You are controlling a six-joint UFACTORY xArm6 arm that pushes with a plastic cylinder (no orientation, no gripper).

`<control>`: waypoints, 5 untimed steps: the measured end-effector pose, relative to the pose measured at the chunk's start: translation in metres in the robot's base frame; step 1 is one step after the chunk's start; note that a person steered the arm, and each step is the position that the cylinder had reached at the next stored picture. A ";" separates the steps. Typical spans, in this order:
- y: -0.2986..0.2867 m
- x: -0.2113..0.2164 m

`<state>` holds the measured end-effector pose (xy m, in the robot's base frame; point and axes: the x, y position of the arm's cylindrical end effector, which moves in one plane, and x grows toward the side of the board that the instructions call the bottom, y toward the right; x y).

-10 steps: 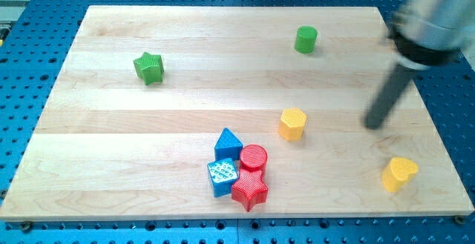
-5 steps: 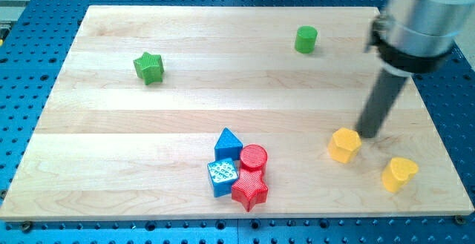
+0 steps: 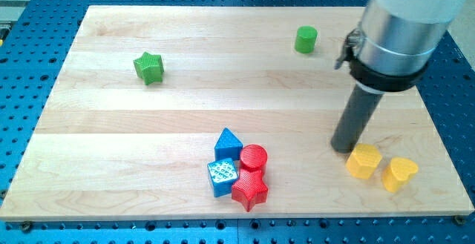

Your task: Slide the hexagon into the yellow heart

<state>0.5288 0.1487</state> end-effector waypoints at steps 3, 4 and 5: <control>-0.022 -0.031; -0.060 -0.103; -0.112 -0.163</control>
